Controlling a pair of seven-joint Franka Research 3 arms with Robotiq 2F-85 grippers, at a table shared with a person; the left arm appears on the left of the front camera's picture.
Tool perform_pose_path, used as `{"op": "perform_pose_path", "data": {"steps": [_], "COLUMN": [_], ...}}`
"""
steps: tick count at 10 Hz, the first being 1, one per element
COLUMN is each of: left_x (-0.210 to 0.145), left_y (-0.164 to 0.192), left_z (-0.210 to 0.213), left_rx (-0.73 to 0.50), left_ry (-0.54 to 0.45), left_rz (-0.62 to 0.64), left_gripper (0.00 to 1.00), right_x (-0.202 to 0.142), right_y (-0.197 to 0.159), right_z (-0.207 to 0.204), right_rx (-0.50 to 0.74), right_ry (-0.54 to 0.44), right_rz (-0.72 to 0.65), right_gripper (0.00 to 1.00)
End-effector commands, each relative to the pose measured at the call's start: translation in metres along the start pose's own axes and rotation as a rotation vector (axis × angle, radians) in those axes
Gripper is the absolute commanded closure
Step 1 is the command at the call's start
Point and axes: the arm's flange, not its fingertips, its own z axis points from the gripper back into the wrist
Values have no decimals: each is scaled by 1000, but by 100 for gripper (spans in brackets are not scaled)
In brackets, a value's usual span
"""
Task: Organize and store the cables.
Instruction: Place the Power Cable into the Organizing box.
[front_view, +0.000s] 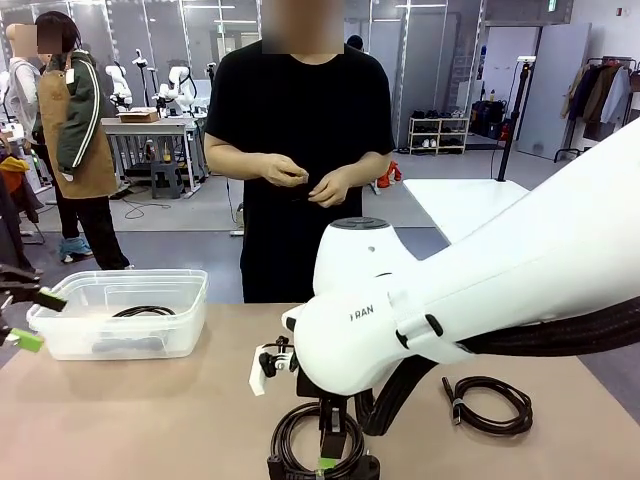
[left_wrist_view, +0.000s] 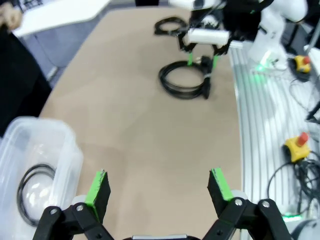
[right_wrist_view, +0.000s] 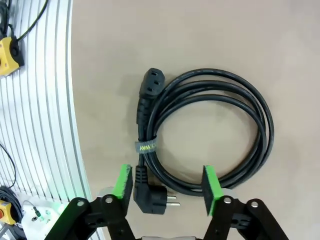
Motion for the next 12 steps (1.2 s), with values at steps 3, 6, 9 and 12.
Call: {"op": "perform_pose_path", "data": {"steps": [3, 6, 9, 12], "left_x": [110, 183, 133, 109], "left_y": [-26, -27, -12, -29], "left_z": [-59, -133, -127, -180], "left_rx": [-159, -226, -242, -173], "left_ry": [98, 241, 384, 509], "left_rz": [1, -80, -86, -122], "left_gripper": [0, 0, 0, 0], "right_x": [-79, -188, -313, -410], "right_y": [5, 20, 54, 89], "right_z": [50, 97, 136, 150], "right_rx": [20, -3, -19, -50], "right_ry": [-139, -313, -542, -761], "right_rz": [-59, -123, -192, -181], "right_gripper": [0, 0, 0, 0]}}
